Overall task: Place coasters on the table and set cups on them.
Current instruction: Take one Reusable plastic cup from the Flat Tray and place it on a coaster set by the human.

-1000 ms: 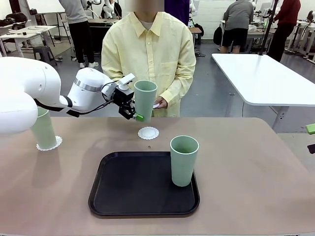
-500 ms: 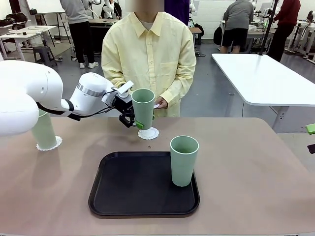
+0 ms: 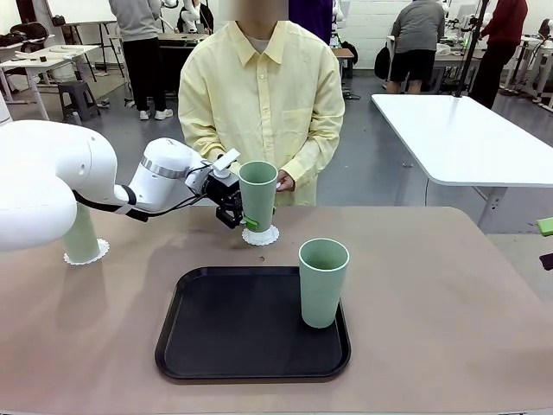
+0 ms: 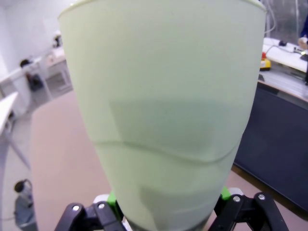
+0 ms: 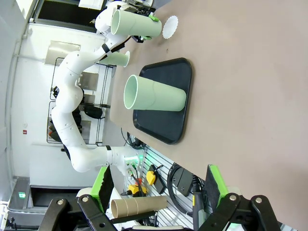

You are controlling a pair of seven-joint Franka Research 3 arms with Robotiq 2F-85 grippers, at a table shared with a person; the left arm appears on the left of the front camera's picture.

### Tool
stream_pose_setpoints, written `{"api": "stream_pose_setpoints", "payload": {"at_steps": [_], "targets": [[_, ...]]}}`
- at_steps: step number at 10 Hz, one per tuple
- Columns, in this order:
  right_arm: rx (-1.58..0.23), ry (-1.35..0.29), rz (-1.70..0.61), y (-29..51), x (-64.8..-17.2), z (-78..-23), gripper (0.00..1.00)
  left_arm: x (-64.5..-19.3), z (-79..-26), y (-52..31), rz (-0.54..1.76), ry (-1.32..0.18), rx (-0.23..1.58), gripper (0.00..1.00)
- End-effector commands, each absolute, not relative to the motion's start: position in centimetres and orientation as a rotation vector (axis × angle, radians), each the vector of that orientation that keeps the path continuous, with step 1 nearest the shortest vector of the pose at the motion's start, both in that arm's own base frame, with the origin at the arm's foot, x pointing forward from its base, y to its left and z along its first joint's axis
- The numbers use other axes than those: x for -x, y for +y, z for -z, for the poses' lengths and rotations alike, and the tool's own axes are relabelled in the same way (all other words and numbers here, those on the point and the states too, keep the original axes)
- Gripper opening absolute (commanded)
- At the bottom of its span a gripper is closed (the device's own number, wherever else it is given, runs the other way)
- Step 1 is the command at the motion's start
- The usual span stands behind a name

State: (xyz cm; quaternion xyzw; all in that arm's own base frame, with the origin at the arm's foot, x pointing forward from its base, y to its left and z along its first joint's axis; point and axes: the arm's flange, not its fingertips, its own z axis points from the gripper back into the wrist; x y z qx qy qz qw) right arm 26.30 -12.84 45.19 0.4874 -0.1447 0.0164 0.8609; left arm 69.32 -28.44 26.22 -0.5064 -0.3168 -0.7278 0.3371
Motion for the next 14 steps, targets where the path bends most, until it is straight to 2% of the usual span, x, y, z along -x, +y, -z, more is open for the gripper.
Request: {"api": "stream_pose_setpoints", "payload": {"at_steps": [1,14], "targets": [[-1.036,-0.311,-0.05,-12.9,-26.4,-45.2,1.0,-71.3,-26.7,-28.9,1.856,-0.845,1.327,0.78],[-1.036,-0.311,-0.05,-12.9,-26.4,-45.2,1.0,-72.6,-24.1,-29.2,1.841,-0.778,1.27,0.78]]}}
